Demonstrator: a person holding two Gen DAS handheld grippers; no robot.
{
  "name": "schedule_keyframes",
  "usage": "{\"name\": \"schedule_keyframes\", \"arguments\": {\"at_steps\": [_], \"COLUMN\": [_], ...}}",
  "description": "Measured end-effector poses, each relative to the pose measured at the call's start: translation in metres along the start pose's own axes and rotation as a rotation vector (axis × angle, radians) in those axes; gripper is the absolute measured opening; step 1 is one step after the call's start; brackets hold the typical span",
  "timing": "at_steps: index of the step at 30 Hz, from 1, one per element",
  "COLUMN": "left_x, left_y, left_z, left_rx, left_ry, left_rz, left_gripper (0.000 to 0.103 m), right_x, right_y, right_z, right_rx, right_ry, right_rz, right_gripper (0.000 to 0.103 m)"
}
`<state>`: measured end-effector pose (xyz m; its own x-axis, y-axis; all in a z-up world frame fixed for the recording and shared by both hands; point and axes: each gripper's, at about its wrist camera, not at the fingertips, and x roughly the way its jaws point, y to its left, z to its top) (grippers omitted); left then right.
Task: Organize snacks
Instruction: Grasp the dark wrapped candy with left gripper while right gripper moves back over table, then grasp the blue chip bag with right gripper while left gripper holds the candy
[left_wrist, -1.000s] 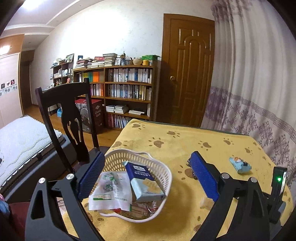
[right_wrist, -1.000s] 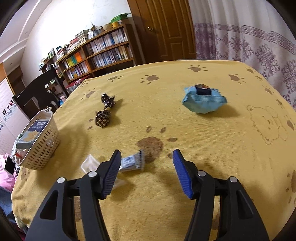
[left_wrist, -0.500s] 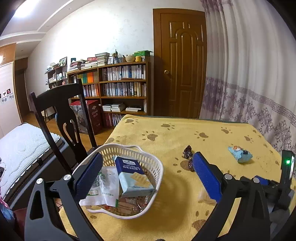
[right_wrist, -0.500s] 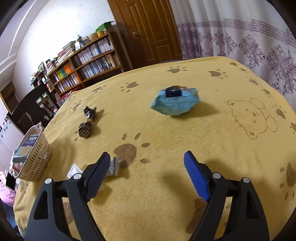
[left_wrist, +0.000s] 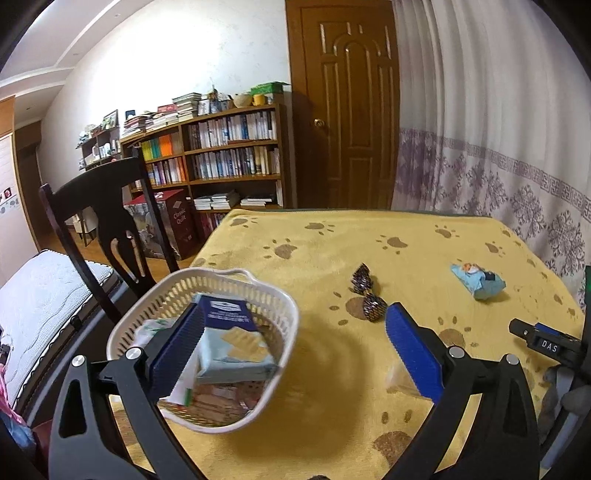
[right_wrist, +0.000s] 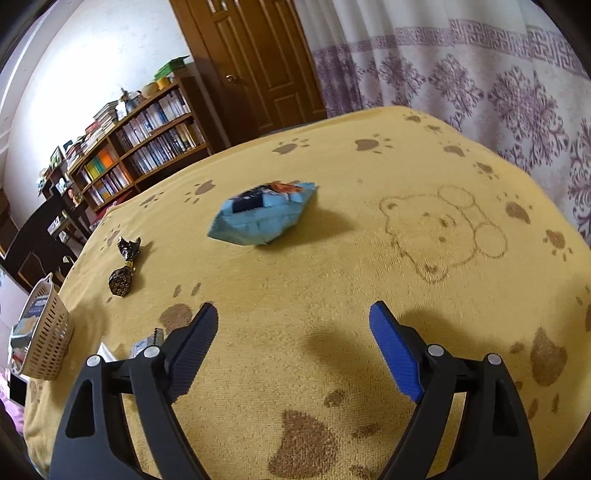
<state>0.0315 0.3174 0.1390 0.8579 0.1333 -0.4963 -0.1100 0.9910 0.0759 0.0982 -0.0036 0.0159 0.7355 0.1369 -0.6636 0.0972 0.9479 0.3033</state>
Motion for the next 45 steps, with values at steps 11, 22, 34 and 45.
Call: {"name": "schedule_keyframes", "arguments": {"at_steps": [11, 22, 34, 45], "left_x": [0.043, 0.101, 0.185, 0.185], "left_y": [-0.051, -0.087, -0.083, -0.071], "left_z": [-0.009, -0.005, -0.01, -0.01], "left_rx": [0.091, 0.123, 0.026, -0.033], "left_ry": [0.07, 0.149, 0.332, 0.285], "left_rz": [-0.042, -0.111, -0.182, -0.243], "left_gripper": [0.1, 0.084, 0.039, 0.03], "right_x": [-0.002, -0.002, -0.002, -0.002], "right_y": [-0.003, -0.003, -0.003, 0.0], "right_z": [-0.003, -0.004, -0.005, -0.007], "right_rx": [0.017, 0.028, 0.026, 0.003], "right_ry": [-0.007, -0.003, -0.001, -0.009], "right_rz": [0.003, 0.013, 0.018, 0.014], "right_gripper": [0.084, 0.084, 0.084, 0.084]}}
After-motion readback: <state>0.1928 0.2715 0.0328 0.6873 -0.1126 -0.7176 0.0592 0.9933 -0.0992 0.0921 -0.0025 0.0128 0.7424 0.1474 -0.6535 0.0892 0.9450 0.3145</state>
